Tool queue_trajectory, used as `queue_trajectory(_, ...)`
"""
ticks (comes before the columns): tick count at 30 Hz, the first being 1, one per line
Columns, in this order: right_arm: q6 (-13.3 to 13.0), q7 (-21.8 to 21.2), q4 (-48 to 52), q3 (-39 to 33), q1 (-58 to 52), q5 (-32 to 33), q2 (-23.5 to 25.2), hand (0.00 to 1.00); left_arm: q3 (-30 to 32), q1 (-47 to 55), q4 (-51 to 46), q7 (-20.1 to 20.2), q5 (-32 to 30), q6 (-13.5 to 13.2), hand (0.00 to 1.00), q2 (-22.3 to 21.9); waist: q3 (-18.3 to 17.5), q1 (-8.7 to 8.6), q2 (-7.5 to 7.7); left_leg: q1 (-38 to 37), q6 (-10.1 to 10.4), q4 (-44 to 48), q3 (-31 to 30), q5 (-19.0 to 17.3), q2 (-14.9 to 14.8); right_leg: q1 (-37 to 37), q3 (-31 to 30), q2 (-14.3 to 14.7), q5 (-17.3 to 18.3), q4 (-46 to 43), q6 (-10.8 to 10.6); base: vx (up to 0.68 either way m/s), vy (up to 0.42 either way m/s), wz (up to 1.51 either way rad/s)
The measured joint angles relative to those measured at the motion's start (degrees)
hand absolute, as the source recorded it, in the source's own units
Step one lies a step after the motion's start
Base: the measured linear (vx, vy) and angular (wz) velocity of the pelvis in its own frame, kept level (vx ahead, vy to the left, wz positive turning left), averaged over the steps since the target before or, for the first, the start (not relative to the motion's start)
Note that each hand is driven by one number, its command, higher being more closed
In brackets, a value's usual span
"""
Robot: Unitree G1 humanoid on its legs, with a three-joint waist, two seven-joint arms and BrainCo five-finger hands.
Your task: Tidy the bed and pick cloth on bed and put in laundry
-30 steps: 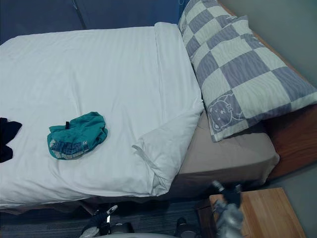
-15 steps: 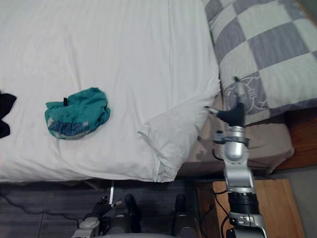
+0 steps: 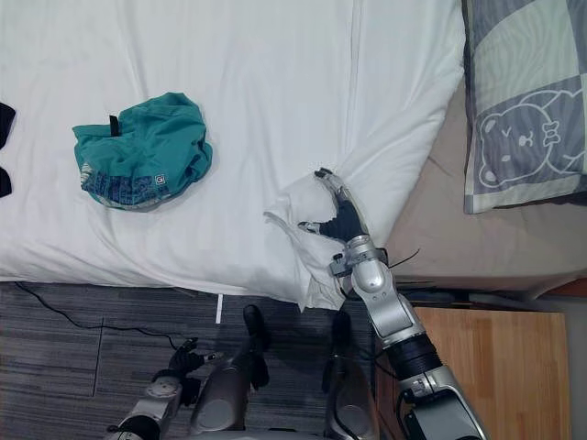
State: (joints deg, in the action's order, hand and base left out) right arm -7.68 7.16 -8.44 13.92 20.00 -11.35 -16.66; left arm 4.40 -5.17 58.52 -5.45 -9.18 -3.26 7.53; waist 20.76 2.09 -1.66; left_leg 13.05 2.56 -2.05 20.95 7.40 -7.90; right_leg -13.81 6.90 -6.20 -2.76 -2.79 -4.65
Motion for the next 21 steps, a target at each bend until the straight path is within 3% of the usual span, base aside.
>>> queue_trajectory(4, -1.07, -0.21, -3.55, -2.53, -1.18, -0.76, -0.80, 1.00, 0.00, 0.01, 0.01, 0.04, -0.02, 0.01, 0.00, -0.02, 0.00, 0.01, 0.01, -1.01, 0.08, -0.01, -0.01, 0.03, 0.01, 0.83, -0.18, 0.07, 0.03, -0.01, 0.00, 0.00, 0.004, -0.02)
queue_trajectory(8, -1.17, -0.79, -3.83, -9.84, -5.66, -2.98, -0.96, 1.00, 0.10, 0.10, -0.20, 0.19, -0.15, 0.02, 0.00, -0.02, -0.02, 0.17, 0.24, -3.30, 0.13, -0.36, -0.04, -0.01, 0.17, 2.84, -0.52, -0.02, 0.44, -0.17, -0.51, 0.00, 0.000, 0.00)
queue_trajectory(9, -1.19, -0.81, -3.81, -11.09, -6.44, -3.04, -0.90, 0.00, 0.13, 0.20, -0.39, 0.20, -0.26, 0.03, 0.00, -0.02, -0.04, 0.15, 0.27, -3.70, 0.13, -0.50, -0.03, -0.01, 0.19, 3.11, -0.57, -0.02, 0.48, -0.23, -0.53, 0.00, 0.000, 0.00)
queue_trajectory(13, -0.72, 0.68, -3.87, -22.29, -12.94, -3.28, 3.14, 0.00, 0.43, 2.12, -2.05, 0.38, -0.50, 0.03, 0.00, 0.03, -0.91, -1.32, 1.07, -6.44, 0.40, -2.12, 0.17, 0.17, 0.75, 4.89, -0.95, -0.25, 0.81, -0.23, -0.97, 0.01, 0.029, -0.05)
queue_trajectory(16, -0.19, 3.05, -6.71, -28.38, -17.17, -2.09, 6.65, 0.00, 0.97, 2.97, -1.99, 0.40, -0.50, 0.16, 0.00, -0.04, -1.90, -1.51, 2.30, -8.50, 0.42, -3.17, 1.56, 0.16, 0.97, 5.77, -2.20, -0.23, 0.85, -0.13, -1.04, 0.03, 0.023, -0.21)
queue_trajectory(19, 0.70, 4.77, -11.29, -34.39, -19.88, 2.21, 9.88, 0.00, 3.29, 3.76, -1.94, 0.41, -0.49, 0.26, 0.00, -0.68, -4.03, -2.02, 3.21, -10.20, 0.75, -3.27, 2.82, -0.10, 1.01, 6.77, -2.83, -0.24, 0.85, 0.01, -1.06, 0.05, 0.009, -0.21)
queue_trajectory(21, 2.02, 6.26, -14.87, -38.86, -21.35, 8.85, 12.86, 0.00, 6.00, 4.25, -1.83, 0.37, -0.48, 0.47, 0.00, -2.18, -5.44, -1.83, 3.09, -12.38, 1.26, -3.31, 4.04, -0.50, 0.84, 8.41, -3.60, -0.15, 0.93, 0.12, -1.13, 0.03, 0.001, -0.21)
